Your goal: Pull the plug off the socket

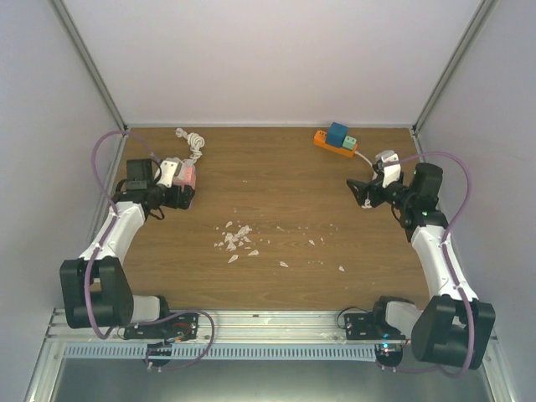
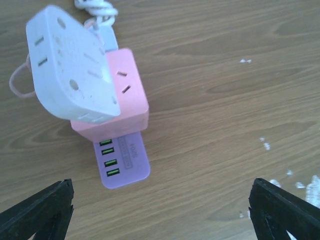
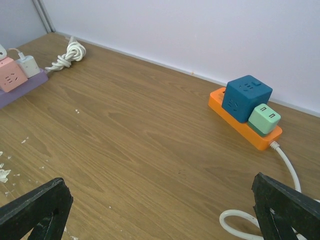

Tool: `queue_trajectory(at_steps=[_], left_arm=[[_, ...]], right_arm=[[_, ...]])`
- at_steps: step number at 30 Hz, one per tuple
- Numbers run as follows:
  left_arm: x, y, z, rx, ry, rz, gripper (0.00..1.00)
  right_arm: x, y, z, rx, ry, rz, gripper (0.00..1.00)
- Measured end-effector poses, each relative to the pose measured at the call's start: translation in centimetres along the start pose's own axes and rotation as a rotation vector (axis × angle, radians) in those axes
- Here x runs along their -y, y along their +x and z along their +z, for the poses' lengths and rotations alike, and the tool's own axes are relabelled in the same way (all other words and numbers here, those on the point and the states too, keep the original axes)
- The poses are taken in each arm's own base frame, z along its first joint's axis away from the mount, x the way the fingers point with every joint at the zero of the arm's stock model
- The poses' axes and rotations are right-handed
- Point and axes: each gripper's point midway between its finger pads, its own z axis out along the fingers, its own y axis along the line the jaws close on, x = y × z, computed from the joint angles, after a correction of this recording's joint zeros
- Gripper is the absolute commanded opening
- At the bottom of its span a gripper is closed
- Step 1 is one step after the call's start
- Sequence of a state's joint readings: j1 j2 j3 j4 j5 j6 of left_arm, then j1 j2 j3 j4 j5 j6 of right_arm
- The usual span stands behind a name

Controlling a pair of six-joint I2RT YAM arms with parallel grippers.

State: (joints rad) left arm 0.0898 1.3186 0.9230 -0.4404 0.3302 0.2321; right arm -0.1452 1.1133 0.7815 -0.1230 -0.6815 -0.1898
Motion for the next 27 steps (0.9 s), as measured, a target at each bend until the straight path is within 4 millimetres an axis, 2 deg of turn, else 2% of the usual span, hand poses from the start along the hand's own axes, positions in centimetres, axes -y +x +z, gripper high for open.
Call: queue_trajectory(at_steps=[5, 9, 12, 18, 27], left_arm=[[-1.2, 1.8, 2.0, -0.045, -0.05, -0.014, 0.93], [-1.9, 2.5, 3.3, -0.055, -0.073, -0.014, 0.89], [-2.3, 3.1, 4.2, -0.064, -0.082, -0.009, 0.84], [-2.6, 5.0, 5.8, -0.1, -0.084, -0.002, 0.81], [-3.1, 5.9, 7.8, -0.119, -0.089, 0.005, 0.74]], right_arm=[[0.0, 0.7, 0.4, -0.02, -0.011, 0.017, 1.0], [0.1, 1.5, 0.8, -0.045, -0.021, 0.037, 1.0], [0.0, 1.9, 0.9, -0.057, -0.025, 0.046, 1.0], [-0.1, 2.1, 1.0, -0.061, -0.037, 0.052, 1.0], [-0.4, 2.2, 1.1, -0.065, -0.054, 0.058, 1.0]])
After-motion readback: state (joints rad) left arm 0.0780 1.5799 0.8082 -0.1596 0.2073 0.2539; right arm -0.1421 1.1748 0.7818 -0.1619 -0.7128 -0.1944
